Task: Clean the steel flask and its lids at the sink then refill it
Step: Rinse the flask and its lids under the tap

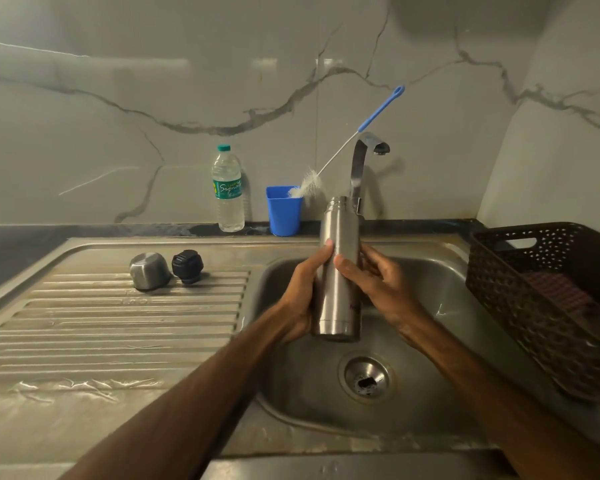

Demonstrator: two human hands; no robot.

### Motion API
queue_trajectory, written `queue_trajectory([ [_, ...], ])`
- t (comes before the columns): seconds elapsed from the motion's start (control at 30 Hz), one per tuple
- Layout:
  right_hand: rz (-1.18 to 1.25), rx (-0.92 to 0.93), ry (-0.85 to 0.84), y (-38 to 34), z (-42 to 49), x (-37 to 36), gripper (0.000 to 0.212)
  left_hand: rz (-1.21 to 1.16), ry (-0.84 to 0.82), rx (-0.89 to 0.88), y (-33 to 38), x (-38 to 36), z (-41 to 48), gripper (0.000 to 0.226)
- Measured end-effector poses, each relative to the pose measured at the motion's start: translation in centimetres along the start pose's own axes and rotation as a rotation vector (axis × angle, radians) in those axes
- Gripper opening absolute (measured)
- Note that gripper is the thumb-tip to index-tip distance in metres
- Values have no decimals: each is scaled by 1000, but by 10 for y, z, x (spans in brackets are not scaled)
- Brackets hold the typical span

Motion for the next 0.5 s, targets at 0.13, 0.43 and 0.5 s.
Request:
queue_trajectory([
  [0.13,-23,0,23,-4,4,6,60,-149,30,69,-1,6,2,63],
  [0.43,-98,50,-26,-1,11,12,56,-140,83,75,-11,7,5,62],
  [0.5,-238,164,122,-16,14,32,36,-195,56,78,-12,2,6,62],
])
Point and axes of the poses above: each hand's wrist, its own z-axis towards the middle knuckle, its own x-axis out of the back of the hand, y = z × x, the point moved 8 cm from there along z, towards the middle knuckle, and after that the axes turned 7 degrees about y, right-handed, at the moved point
